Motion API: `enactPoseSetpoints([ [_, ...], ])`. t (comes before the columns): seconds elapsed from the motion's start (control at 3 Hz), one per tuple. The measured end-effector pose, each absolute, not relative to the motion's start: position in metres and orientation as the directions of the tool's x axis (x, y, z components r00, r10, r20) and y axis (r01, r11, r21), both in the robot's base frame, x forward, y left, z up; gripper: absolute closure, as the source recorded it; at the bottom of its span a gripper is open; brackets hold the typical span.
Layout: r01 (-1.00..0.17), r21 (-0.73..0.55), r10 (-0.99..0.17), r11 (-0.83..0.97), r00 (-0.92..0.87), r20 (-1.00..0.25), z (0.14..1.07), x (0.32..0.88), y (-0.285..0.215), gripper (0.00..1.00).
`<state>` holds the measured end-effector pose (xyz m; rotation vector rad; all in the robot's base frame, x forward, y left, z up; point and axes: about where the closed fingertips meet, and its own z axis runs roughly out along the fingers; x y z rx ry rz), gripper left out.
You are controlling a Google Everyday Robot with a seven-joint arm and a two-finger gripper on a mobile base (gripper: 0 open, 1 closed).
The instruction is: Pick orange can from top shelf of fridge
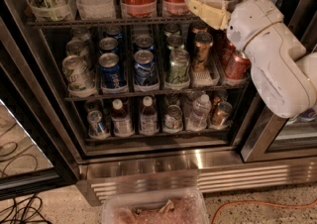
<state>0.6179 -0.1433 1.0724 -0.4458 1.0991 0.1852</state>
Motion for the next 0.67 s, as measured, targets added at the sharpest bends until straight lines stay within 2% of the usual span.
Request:
enactPoseSetpoints([
  [0.67, -0.339, -0.26, -0.079, 0.904, 0.464, -0.882, 1.0775, 0.6192, -0.1518, 0.16],
])
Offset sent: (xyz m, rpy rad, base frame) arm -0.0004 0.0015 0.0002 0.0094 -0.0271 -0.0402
